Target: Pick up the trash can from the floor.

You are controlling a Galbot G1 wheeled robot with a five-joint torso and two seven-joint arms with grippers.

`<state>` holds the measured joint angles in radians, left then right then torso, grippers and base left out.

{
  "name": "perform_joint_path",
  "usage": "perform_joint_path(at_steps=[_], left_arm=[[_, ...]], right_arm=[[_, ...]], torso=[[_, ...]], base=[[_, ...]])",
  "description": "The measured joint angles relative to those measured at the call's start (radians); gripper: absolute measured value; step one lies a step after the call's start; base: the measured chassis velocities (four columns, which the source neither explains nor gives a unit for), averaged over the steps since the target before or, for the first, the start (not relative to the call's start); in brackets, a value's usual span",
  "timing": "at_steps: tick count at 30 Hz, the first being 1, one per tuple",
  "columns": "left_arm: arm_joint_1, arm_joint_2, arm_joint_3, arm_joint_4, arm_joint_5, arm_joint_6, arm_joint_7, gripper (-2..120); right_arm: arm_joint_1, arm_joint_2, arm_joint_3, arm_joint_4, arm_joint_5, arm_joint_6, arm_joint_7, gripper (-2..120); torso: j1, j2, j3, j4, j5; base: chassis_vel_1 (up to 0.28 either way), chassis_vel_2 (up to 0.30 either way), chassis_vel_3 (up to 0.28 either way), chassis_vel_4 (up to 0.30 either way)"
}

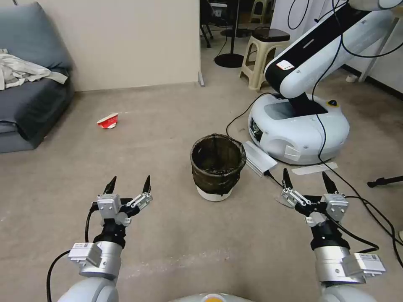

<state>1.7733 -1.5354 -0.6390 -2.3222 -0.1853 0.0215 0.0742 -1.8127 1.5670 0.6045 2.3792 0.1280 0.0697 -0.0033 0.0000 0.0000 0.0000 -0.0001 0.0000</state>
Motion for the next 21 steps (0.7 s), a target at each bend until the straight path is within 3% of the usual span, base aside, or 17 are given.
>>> perform_joint_path(at_steps=[21], left_arm=[[-0.001, -0.001, 0.001, 0.001, -0.001, 0.0, 0.001, 100]], right_arm=[[0.003, -0.001, 0.002, -0.002, 0.0, 0.001, 0.004, 100]], torso=[[0.0, 0.0, 0.0, 0.0, 0.0]], base=[[-0.112, 0.113, 0.11, -0.113]])
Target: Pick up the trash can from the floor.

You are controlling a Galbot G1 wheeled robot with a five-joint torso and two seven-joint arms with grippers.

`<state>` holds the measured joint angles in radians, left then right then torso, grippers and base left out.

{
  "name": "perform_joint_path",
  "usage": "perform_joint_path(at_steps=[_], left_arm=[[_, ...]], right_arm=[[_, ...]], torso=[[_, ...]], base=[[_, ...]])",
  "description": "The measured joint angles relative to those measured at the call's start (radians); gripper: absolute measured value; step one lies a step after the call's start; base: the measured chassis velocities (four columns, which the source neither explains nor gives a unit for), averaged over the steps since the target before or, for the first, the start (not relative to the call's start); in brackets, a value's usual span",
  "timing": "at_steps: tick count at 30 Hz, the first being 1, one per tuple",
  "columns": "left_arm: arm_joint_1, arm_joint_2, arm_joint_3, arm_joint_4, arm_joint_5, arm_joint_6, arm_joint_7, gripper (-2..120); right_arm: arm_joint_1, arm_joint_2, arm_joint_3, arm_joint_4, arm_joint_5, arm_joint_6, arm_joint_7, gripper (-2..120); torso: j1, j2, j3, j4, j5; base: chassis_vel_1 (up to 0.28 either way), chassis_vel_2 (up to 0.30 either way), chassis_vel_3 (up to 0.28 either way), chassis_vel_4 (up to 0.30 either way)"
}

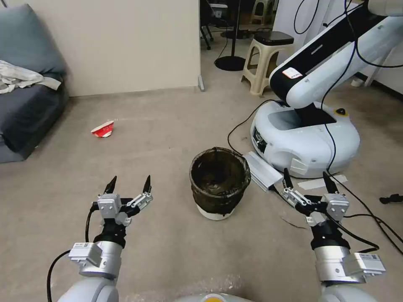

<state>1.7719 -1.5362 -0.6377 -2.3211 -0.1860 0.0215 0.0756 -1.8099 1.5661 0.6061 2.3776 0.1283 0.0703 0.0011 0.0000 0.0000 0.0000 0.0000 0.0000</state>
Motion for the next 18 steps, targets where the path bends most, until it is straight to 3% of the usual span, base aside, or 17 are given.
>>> perform_joint_path(at_steps=[18], left_arm=[[0.002, 0.001, 0.0, -0.001, 0.0, -0.002, 0.0, 100]], right_arm=[[-0.001, -0.002, 0.002, 0.002, 0.001, 0.0, 0.005, 100]], torso=[[0.0, 0.0, 0.0, 0.0, 0.0]], base=[[-0.103, 0.094, 0.095, -0.103]])
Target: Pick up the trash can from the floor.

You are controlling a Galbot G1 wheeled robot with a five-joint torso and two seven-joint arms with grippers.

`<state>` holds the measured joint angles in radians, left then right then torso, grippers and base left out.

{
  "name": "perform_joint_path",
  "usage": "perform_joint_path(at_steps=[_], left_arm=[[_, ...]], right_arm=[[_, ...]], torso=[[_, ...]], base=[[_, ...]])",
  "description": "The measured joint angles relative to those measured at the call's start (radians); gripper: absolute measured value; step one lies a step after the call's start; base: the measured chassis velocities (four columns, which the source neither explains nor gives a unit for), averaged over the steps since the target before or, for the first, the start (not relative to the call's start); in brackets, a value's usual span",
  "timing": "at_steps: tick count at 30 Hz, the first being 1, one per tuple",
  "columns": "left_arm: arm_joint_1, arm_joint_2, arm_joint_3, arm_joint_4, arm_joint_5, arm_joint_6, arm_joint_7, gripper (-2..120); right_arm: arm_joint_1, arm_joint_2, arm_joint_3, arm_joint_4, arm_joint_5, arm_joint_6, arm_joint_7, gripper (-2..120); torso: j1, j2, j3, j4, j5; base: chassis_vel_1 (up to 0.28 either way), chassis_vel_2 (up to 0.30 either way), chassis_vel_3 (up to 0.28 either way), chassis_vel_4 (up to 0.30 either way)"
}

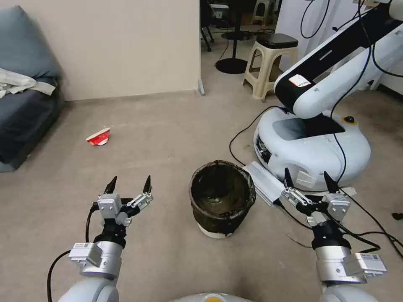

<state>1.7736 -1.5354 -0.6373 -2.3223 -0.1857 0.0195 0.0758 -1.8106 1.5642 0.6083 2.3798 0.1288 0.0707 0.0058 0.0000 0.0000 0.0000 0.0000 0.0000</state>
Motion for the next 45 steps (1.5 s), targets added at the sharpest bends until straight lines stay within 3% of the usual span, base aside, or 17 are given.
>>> perform_joint_path(at_steps=[16, 21, 24, 30, 34, 37, 43, 45], left_arm=[[-0.014, 0.013, 0.005, 0.012, -0.005, 0.001, 0.0, 100], [-0.036, 0.038, 0.016, 0.024, -0.062, 0.014, 0.012, 100], [-0.054, 0.068, 0.028, 0.026, -0.104, 0.042, 0.018, 100], [-0.113, 0.168, 0.084, 0.03, -0.225, 0.197, -0.011, 100], [-0.143, 0.204, 0.115, 0.045, -0.269, 0.248, -0.021, 100], [-0.195, 0.249, 0.179, 0.088, -0.308, 0.322, -0.033, 100], [-0.253, 0.29, 0.259, 0.148, -0.347, 0.371, -0.057, 100], [-0.281, 0.306, 0.293, 0.167, -0.396, 0.405, -0.09, 100]], right_arm=[[0.002, 0.007, 0.0, -0.017, -0.001, 0.04, -0.025, 100], [0.003, 0.011, -0.004, -0.028, -0.008, 0.05, -0.028, 100], [0.002, 0.012, -0.004, -0.031, -0.013, 0.051, -0.028, 100], [0.011, 0.013, -0.001, -0.053, -0.013, 0.051, -0.022, 100], [0.015, 0.013, 0.0, -0.061, -0.013, 0.049, -0.02, 100], [0.018, 0.013, 0.004, -0.064, -0.015, 0.041, -0.013, 100], [0.016, 0.013, 0.011, -0.065, -0.016, 0.033, -0.004, 100], [0.013, 0.013, 0.013, -0.065, -0.017, 0.033, -0.001, 100]], torso=[[0.0, 0.0, 0.0, -0.0001, 0.0], [0.0, 0.0, 0.0, 0.0001, 0.0], [0.0, 0.0, 0.0, 0.0001, 0.0], [0.0, 0.0, 0.0, 0.0001, 0.0], [0.0, 0.0, 0.0, -0.0002, 0.0], [0.0, 0.0, 0.0, 0.0, 0.0], [0.0, 0.0, 0.0, 0.0, -0.0001], [0.0, 0.0, 0.0, 0.0, 0.0]], base=[[-0.059, 0.06, 0.067, -0.063], [0.0, 0.0, 0.0, 0.0], [0.0, 0.0, 0.0, 0.0], [0.0, 0.0, 0.0, 0.0], [0.0, 0.0, 0.0, 0.0], [0.0, 0.0, 0.0, 0.0], [0.0, 0.0, 0.0, 0.0], [0.0, 0.0, 0.0, 0.0]])
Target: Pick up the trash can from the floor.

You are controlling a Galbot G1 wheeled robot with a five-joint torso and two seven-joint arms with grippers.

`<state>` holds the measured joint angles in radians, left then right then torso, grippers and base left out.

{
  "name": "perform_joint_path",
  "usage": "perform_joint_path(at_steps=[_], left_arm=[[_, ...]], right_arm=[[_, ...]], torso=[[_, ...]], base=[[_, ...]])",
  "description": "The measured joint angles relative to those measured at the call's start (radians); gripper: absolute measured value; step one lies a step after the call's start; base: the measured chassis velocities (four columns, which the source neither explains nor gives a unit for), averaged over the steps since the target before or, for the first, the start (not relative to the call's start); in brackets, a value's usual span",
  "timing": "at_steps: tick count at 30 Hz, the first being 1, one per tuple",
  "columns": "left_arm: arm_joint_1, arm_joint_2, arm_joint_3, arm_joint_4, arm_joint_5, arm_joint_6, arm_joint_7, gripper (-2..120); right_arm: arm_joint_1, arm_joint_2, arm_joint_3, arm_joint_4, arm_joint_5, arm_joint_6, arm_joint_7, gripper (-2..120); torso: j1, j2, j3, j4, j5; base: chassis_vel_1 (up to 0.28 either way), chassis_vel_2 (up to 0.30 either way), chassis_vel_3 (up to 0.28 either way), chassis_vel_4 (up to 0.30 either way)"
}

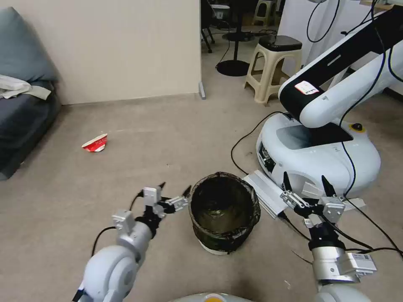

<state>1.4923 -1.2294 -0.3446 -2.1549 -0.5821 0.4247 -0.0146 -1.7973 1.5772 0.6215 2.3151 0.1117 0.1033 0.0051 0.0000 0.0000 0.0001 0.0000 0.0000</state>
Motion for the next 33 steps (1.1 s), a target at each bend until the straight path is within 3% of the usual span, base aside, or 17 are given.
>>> perform_joint_path(at_steps=[9, 21, 25, 33], left_arm=[[-0.075, 0.017, 0.061, 0.04, -0.058, 0.123, -0.083, 100], [-0.133, 0.014, 0.092, 0.078, -0.032, 0.183, -0.132, 100], [-0.209, 0.025, 0.143, 0.125, -0.029, 0.228, -0.204, 100], [-0.273, 0.035, 0.197, 0.177, -0.03, 0.244, -0.245, 100]], right_arm=[[-0.005, 0.007, 0.003, 0.001, -0.012, 0.0, 0.012, 100], [-0.006, 0.011, 0.003, 0.002, -0.017, -0.003, 0.013, 100], [-0.009, 0.009, 0.006, 0.002, -0.018, -0.003, 0.016, 100], [-0.008, 0.008, 0.007, 0.001, -0.018, -0.005, 0.017, 100]], torso=[[0.0, 0.0, 0.0, 0.0, 0.0001], [0.0, 0.0, 0.0, 0.0002, 0.0001], [0.0, 0.0, 0.0, -0.0001, 0.0], [0.0, 0.0, 0.0, 0.0, 0.0]], base=[[0.0, 0.0, 0.0, 0.0], [0.0, 0.0, 0.0, 0.0], [0.0, 0.0, 0.0, 0.0], [0.0, 0.0, 0.0, 0.0]])
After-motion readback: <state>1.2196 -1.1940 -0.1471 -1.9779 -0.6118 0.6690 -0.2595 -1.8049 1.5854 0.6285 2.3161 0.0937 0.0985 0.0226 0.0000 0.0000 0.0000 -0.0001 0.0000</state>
